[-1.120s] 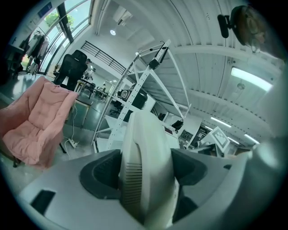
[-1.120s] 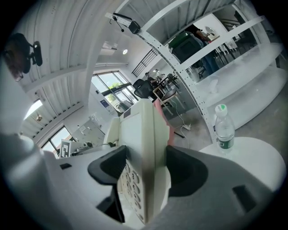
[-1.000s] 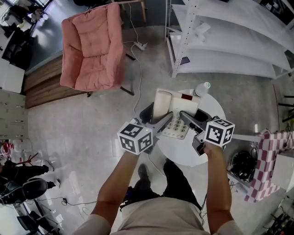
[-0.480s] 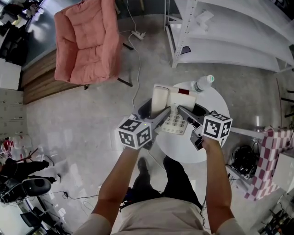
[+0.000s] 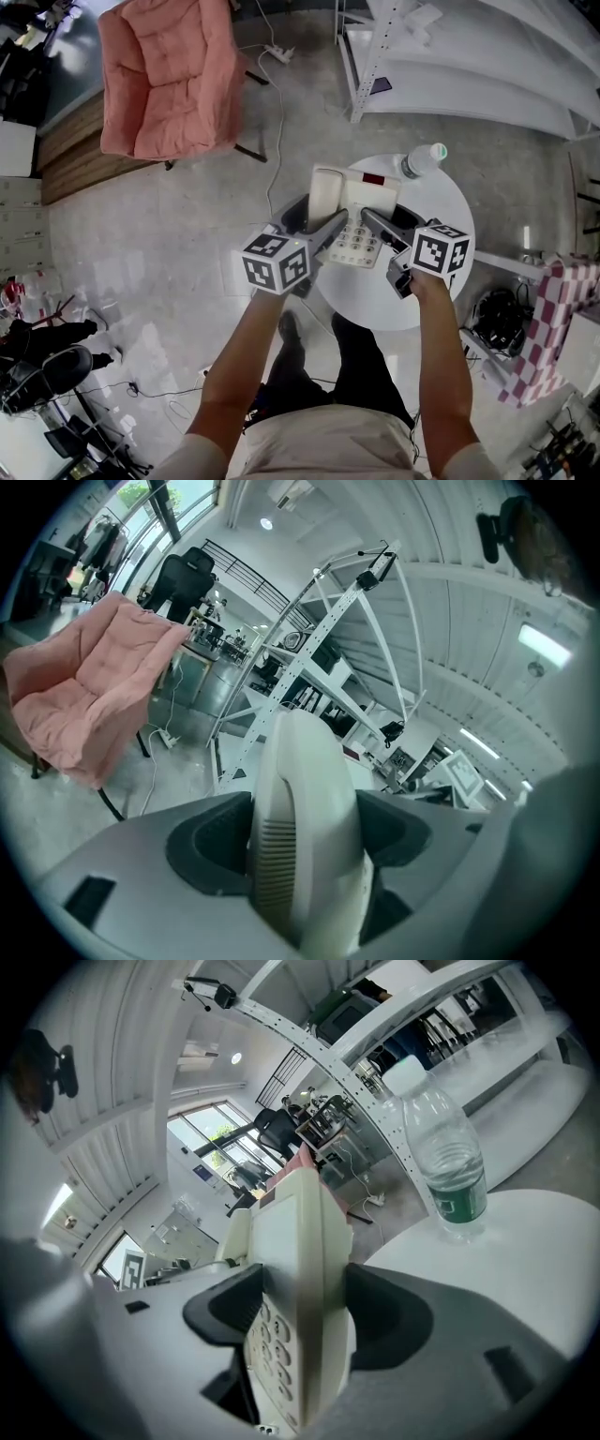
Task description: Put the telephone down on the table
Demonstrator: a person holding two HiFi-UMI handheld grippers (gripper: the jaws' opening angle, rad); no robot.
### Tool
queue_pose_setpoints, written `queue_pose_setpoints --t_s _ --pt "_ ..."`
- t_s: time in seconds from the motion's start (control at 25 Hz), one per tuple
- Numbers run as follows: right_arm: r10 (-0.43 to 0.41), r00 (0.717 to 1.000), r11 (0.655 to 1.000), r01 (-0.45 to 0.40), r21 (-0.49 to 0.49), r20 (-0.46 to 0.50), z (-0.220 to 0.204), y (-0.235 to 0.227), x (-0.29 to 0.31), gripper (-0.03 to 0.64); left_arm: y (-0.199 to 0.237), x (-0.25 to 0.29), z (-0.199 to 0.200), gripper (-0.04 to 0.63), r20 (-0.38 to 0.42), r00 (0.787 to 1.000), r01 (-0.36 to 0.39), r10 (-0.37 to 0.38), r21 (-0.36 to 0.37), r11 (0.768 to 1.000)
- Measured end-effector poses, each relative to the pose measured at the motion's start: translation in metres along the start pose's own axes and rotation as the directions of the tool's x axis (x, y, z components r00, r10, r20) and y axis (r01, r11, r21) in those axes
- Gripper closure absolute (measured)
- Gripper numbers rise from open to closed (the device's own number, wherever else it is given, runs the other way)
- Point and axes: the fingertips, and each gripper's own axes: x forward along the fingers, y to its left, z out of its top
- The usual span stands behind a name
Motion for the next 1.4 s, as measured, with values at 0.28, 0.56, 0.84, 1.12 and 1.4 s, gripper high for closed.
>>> queue_pose_setpoints --t_s 0.28,0.56,0.84,1.12,1.4 --pt "-0.004 1.0 1.0 0.004 0.017 -0.019 -0.013 -0.023 0.016 0.354 0.02 0.015 -0.02 0.261 -0.024 1.0 -0.021 0.02 -0.029 0.999" --pt "-0.007 1.0 1.0 0.007 0.022 -0.023 -0.023 -0.045 0.029 0.354 0.035 0.031 -0.037 0.261 -0.036 0.999 -0.036 0.034 -0.056 0.998" --pt "0.0 1.0 1.0 0.001 0.021 -0.019 -0.032 -0.065 0.041 0.354 0.05 0.045 -0.051 0.261 -0.046 0.998 -0.054 0.051 -0.069 0.996" --pt "-0.011 0.999 1.0 0.012 0.018 -0.038 -0.041 -0.083 0.05 0.353 0.061 0.058 -0.066 0.261 -0.058 0.997 -0.064 0.059 -0.088 0.994" --pt "-0.044 0.997 0.999 0.044 -0.008 -0.06 -0.048 -0.095 0.057 0.347 0.07 0.066 -0.079 0.261 -0.072 0.996 -0.063 0.055 -0.116 0.991"
